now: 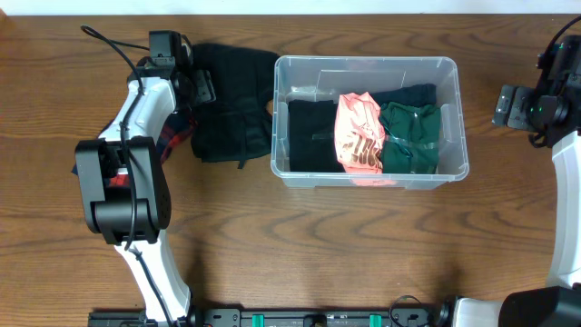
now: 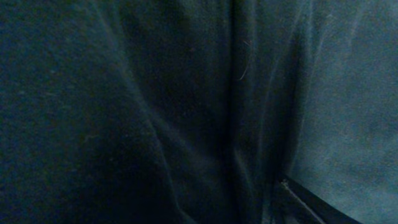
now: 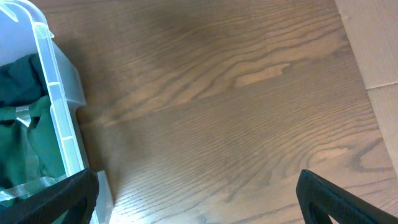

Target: Pack container

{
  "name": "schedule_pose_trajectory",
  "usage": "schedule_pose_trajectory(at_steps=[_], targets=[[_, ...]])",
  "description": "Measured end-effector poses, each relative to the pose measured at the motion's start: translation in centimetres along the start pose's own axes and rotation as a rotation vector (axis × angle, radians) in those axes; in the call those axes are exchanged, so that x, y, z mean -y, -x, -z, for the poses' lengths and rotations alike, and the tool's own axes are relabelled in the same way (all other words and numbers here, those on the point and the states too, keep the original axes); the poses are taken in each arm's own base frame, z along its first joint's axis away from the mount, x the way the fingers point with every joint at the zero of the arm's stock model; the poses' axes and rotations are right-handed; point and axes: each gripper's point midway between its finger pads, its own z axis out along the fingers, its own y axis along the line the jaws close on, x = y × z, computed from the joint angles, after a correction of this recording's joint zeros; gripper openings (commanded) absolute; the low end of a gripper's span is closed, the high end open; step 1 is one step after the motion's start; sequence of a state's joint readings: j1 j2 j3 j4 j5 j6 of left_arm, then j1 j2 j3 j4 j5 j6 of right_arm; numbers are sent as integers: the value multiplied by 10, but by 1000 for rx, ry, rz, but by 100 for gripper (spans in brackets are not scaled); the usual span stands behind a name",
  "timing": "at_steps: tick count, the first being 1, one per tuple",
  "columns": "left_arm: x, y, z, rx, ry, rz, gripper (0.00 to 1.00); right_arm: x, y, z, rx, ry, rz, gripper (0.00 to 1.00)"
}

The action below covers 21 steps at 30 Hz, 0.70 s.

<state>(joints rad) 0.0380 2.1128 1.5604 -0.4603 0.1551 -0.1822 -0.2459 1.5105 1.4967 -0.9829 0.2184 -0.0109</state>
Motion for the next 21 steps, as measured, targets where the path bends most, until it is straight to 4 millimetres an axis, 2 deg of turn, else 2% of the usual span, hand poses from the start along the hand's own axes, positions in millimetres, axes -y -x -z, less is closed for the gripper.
schedule_pose_trajectory(at_steps=[9, 14, 19, 21], targets=[[0, 0, 0, 0, 0, -8, 69, 0, 0, 0, 0, 0, 0, 99], [0, 0, 0, 0, 1, -14, 58, 0, 0, 0, 0, 0, 0, 99], [0, 0, 0, -1, 1, -24, 40, 0, 0, 0, 0, 0, 0, 99], [0, -1, 0, -1, 1, -25, 40, 0, 0, 0, 0, 0, 0, 99]])
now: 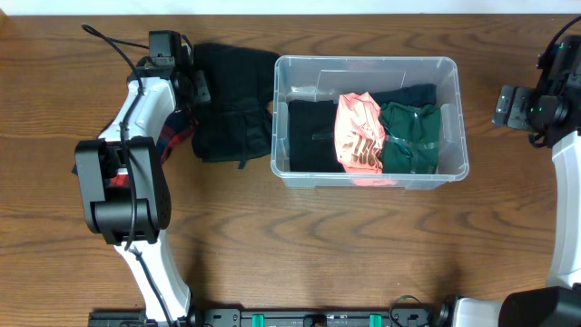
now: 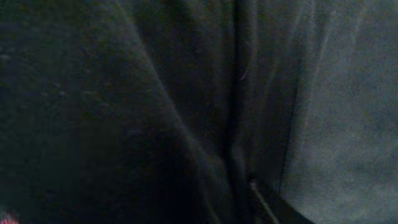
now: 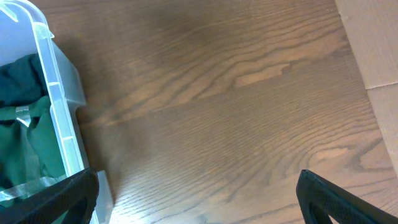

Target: Pack container

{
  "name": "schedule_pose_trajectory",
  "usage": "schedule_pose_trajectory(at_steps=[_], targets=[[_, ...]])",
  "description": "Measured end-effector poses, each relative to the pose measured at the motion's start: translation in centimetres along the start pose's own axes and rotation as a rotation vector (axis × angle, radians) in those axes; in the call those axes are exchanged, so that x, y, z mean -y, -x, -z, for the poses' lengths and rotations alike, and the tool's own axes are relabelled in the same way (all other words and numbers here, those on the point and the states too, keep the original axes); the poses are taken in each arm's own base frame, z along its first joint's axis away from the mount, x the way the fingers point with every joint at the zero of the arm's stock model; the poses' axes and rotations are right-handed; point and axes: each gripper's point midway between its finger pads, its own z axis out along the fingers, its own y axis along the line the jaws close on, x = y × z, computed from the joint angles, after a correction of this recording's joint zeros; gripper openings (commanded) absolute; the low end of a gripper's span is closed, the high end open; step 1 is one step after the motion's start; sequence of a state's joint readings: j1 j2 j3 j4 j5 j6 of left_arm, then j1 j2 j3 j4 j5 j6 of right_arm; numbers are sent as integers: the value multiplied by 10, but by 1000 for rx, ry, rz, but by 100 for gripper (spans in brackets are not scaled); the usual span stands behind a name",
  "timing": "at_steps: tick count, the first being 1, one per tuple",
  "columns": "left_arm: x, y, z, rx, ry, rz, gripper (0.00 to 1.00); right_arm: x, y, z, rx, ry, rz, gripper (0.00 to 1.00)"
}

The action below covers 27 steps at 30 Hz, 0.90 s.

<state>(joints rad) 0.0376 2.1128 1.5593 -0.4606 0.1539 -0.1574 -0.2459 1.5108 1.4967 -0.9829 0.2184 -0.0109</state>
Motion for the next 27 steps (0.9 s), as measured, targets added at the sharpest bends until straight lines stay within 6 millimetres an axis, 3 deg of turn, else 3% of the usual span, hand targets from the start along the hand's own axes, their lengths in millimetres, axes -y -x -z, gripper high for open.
schedule_pose_trajectory(at_steps=[4, 8, 19, 23, 27], targets=[[0, -1, 0, -3, 0, 0, 33, 0, 0, 0, 0, 0, 0, 99], [1, -1, 0, -3, -4, 1, 6, 0, 0, 0, 0, 0, 0, 99], [2, 2, 5, 6, -8, -37, 6, 0, 0, 0, 0, 0, 0, 99], [7, 11, 30, 50, -24, -72, 6, 0, 0, 0, 0, 0, 0, 99], [13, 32, 80, 153, -41, -115, 6, 0, 0, 0, 0, 0, 0, 99]])
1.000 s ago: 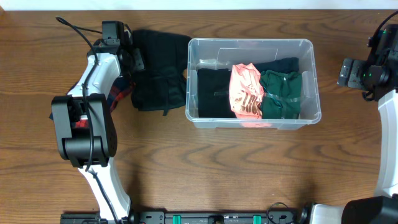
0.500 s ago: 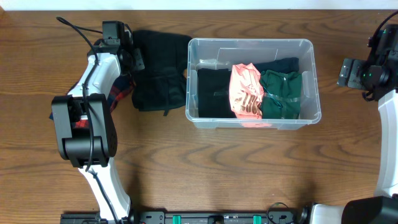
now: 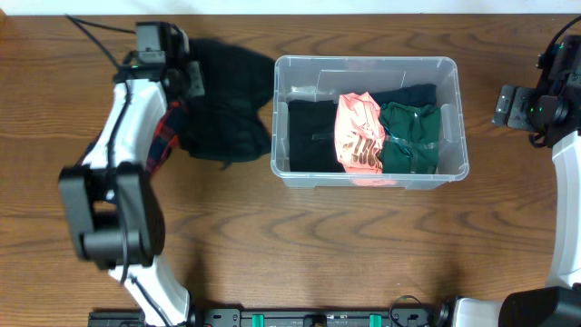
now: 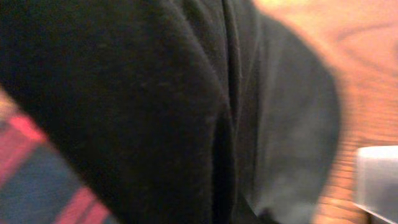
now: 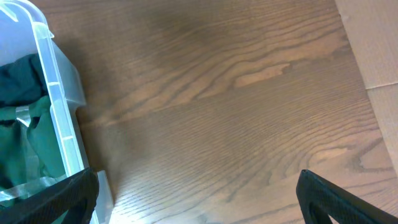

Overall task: Pack container
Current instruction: 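Lift the black garment and swing it right over the container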

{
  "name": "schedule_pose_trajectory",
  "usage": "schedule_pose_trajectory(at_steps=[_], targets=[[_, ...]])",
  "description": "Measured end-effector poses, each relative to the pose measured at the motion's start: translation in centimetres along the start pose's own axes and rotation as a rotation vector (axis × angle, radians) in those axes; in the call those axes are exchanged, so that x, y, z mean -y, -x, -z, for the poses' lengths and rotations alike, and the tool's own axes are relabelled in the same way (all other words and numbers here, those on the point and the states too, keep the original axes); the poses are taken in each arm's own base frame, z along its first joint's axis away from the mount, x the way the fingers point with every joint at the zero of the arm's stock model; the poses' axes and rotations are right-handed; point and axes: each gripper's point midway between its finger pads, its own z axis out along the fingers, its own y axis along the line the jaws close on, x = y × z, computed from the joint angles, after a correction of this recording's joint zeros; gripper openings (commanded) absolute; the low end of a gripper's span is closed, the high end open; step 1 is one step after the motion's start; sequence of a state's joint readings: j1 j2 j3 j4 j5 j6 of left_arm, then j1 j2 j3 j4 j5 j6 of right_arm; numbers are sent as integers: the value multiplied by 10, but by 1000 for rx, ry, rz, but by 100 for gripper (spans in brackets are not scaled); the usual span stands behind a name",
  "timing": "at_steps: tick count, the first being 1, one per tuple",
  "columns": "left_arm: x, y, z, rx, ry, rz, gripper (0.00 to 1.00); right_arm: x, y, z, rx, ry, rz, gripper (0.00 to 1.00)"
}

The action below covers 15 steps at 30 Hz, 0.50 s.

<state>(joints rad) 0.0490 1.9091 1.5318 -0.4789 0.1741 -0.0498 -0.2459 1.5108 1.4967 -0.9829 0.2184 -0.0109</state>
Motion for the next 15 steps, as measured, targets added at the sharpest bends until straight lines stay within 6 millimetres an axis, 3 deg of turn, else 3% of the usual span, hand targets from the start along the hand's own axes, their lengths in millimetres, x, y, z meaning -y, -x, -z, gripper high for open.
schedule_pose_trajectory(at_steps=[6, 15], targets=[[7, 38, 68, 162, -2, -46, 6, 0, 0, 0, 0, 0, 0, 99], [29, 53, 122, 263, -87, -86, 6, 0, 0, 0, 0, 0, 0, 99]])
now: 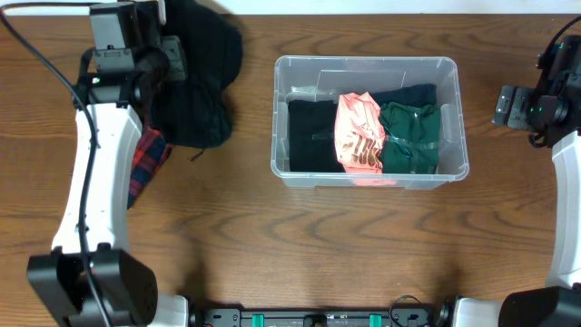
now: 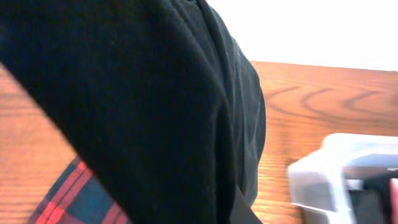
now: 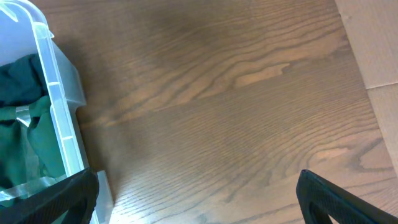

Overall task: Pack container
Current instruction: 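Lift the black garment and swing it right over the container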

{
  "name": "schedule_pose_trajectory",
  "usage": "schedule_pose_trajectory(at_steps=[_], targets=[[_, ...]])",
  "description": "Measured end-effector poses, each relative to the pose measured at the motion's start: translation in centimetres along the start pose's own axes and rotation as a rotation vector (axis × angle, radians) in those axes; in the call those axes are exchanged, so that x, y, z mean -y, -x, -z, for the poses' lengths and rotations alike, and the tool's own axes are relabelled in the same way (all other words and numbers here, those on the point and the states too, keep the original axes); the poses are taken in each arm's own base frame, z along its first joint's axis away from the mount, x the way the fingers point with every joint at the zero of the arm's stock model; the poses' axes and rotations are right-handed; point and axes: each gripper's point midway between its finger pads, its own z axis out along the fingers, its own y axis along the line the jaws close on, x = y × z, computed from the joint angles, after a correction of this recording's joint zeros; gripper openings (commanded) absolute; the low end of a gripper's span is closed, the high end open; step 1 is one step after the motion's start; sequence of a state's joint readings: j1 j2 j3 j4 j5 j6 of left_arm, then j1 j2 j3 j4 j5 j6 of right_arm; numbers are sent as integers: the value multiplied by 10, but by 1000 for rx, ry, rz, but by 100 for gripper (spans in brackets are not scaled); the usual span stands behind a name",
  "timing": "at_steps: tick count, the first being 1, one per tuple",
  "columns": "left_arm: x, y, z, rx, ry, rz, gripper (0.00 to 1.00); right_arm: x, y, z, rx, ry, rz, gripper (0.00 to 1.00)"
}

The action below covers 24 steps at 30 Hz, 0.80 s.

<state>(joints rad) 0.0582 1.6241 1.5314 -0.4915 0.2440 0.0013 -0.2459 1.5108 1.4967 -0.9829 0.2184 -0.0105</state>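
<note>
A clear plastic container (image 1: 363, 61) stands mid-table, holding a folded black piece (image 1: 311, 136), a pink one (image 1: 359, 132) and a green one (image 1: 410, 136). My left gripper (image 1: 171, 56) is raised at the far left, shut on a black garment (image 1: 195, 82) that hangs bunched from it. That black garment (image 2: 155, 112) fills the left wrist view and hides the fingers. My right gripper (image 3: 196, 202) is open over bare wood, right of the container, with nothing between its fingers.
A red and blue plaid cloth (image 1: 145, 159) lies on the table under the left arm, and the plaid cloth (image 2: 68, 199) shows in the left wrist view too. The container's corner (image 2: 336, 174) shows at that view's right. A tan sheet (image 3: 373, 37) lies at the table's far right.
My left gripper is higher and further left, with the black garment hanging from it, further from the container. More of the plaid cloth shows. The right arm has not moved.
My left gripper was first down on the black garment, which lay spread against the container's left wall. It stayed there at the following moment. Then the garment was bunched and drawn leftward. Now it hangs lifted from the gripper, with the plaid cloth uncovered beneath.
</note>
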Motion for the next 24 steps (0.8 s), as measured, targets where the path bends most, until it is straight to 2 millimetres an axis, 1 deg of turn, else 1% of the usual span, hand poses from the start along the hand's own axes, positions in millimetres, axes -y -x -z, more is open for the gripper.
schedule_pose_trajectory(at_steps=[2, 5, 9, 11, 13, 15, 16, 20, 23, 24], targets=[[10, 7, 13, 28, -41, -21, 6, 0, 0, 0, 0, 0, 0, 99], [28, 20, 39, 85, -114, -76, 6, 0, 0, 0, 0, 0, 0, 99], [58, 36, 84, 183, -228, -193, 6, 0, 0, 0, 0, 0, 0, 99], [78, 40, 105, 228, -294, -269, 6, 0, 0, 0, 0, 0, 0, 99], [105, 39, 121, 261, -376, -352, 6, 0, 0, 0, 0, 0, 0, 99], [138, 32, 132, 279, -477, -445, 6, 0, 0, 0, 0, 0, 0, 99], [150, 29, 135, 281, -515, -474, 6, 0, 0, 0, 0, 0, 0, 99], [213, 2, 141, 269, -695, -626, 6, 0, 0, 0, 0, 0, 0, 99], [251, -20, 146, 259, -807, -722, 6, 0, 0, 0, 0, 0, 0, 99], [261, -27, 146, 255, -837, -750, 6, 0, 0, 0, 0, 0, 0, 99]])
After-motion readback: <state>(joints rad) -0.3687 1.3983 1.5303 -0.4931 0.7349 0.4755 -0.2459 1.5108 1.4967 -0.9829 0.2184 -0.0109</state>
